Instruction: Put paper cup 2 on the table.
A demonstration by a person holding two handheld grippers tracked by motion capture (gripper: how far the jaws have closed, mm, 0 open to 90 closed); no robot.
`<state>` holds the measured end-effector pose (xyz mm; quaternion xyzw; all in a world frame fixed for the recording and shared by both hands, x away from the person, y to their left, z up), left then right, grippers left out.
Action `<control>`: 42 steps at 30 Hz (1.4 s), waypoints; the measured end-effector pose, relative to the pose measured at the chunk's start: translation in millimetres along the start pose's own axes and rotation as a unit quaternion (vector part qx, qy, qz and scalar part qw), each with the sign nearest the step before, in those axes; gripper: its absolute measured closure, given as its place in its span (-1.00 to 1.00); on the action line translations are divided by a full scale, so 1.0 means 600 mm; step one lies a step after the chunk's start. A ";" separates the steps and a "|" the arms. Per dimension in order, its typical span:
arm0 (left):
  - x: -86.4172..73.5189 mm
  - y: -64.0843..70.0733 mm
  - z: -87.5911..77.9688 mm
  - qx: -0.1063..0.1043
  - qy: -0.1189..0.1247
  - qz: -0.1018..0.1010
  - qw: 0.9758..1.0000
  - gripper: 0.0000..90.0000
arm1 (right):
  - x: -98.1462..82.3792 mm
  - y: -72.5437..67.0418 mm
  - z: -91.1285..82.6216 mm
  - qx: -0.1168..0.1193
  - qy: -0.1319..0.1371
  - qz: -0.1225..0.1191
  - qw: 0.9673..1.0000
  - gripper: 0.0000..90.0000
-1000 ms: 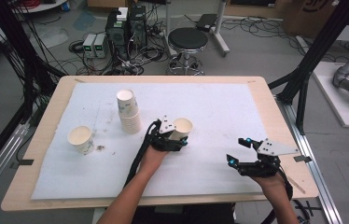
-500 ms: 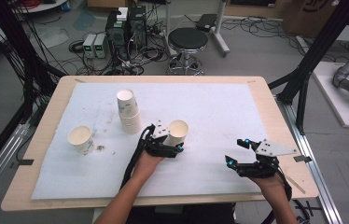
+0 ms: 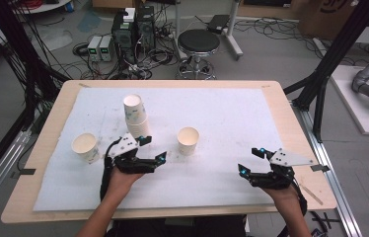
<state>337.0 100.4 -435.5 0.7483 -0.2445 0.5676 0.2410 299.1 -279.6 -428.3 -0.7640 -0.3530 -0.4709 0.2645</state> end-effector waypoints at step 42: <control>-0.017 -0.030 -0.110 0.029 0.053 0.008 0.998 -0.59 | -0.003 -0.016 -0.001 -0.047 0.005 -0.002 0.999 -0.52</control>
Point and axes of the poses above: each handheld gripper's, and its own axes: z roughly forward along the jaws, x roughly out of its top, y roughly to its right, the point moved 5 cm from there along z, roughly forward along the jaws, and after that the axes turned 9 degrees about x, right-handed, at the moved point
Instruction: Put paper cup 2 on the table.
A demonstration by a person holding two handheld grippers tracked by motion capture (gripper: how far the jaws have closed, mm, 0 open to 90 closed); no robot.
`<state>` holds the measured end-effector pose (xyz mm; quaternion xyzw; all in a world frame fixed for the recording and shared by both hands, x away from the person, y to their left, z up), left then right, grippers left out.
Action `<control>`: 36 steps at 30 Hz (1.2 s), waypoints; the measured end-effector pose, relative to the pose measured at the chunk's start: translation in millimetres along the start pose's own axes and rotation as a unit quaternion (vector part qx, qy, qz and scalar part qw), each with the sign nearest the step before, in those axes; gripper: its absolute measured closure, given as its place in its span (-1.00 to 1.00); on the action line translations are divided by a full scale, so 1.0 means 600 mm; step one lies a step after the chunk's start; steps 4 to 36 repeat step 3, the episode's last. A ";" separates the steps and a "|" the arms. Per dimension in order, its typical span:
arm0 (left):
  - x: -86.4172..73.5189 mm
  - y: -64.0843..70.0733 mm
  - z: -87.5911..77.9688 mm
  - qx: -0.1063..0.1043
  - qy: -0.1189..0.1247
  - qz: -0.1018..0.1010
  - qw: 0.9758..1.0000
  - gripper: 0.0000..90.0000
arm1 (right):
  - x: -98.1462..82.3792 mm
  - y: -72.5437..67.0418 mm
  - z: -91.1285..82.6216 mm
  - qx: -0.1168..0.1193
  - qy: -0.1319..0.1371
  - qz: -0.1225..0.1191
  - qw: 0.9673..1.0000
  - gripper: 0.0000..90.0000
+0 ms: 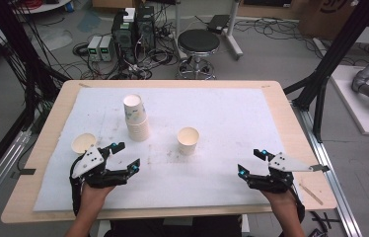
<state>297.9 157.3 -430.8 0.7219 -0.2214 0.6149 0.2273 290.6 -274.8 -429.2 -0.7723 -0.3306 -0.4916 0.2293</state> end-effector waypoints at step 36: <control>-0.001 0.000 0.001 0.001 0.000 0.000 1.000 -0.59 | -0.001 0.000 0.000 0.000 -0.001 0.001 1.000 -0.52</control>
Point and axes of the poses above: each handheld gripper's, and its own axes: z roughly forward along the jaws, x roughly out of its top, y roughly to its right, the point moved 5 cm from there along z, roughly forward along the jaws, and after that the axes turned 9 degrees about x, right-handed, at the moved point
